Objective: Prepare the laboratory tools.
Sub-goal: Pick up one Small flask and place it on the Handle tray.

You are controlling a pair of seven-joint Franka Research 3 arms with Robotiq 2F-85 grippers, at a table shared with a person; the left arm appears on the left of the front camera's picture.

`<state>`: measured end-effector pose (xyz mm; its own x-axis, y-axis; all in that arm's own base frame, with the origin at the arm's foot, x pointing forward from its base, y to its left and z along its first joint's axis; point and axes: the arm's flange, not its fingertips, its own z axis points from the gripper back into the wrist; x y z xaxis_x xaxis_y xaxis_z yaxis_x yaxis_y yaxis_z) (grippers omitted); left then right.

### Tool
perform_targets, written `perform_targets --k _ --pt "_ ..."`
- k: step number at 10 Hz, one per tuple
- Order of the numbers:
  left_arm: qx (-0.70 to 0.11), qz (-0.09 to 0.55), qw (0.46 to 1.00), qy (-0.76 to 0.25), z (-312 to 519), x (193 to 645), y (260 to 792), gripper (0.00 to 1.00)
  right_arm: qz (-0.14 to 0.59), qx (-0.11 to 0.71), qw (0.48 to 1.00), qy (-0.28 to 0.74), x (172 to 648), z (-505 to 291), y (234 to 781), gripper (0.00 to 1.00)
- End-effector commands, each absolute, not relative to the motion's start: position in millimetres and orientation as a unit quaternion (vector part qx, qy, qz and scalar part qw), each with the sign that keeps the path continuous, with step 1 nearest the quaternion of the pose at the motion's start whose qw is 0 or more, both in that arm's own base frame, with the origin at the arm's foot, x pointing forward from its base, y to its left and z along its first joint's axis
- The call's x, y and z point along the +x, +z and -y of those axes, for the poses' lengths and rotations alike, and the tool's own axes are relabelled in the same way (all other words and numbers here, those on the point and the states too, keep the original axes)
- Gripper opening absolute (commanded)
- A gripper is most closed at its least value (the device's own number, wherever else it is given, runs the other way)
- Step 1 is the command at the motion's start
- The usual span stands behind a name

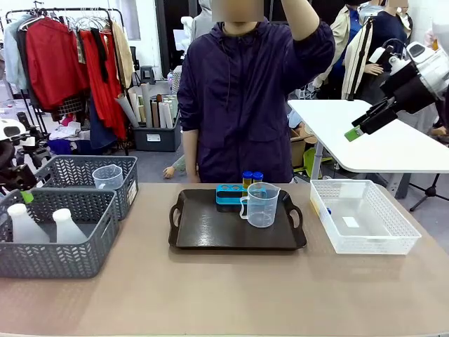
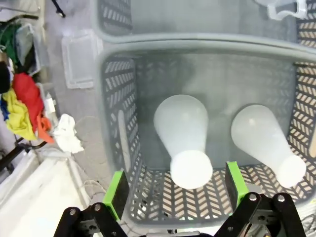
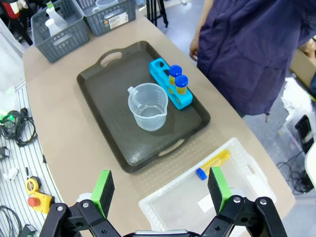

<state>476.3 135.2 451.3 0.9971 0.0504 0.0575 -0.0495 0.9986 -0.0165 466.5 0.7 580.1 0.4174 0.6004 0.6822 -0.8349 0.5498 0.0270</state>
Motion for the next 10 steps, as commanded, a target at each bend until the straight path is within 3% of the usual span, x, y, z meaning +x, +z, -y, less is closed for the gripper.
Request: perform_targets --k 1,10 --pt "-0.015 0.033 0.999 0.013 -147 480 442 1.00 0.322 0.192 0.817 0.438 467 -1 581 1.00" --pt "-0.045 0.009 0.999 -0.013 -136 491 418 1.00 0.322 0.192 0.817 0.438 467 -1 581 1.00"
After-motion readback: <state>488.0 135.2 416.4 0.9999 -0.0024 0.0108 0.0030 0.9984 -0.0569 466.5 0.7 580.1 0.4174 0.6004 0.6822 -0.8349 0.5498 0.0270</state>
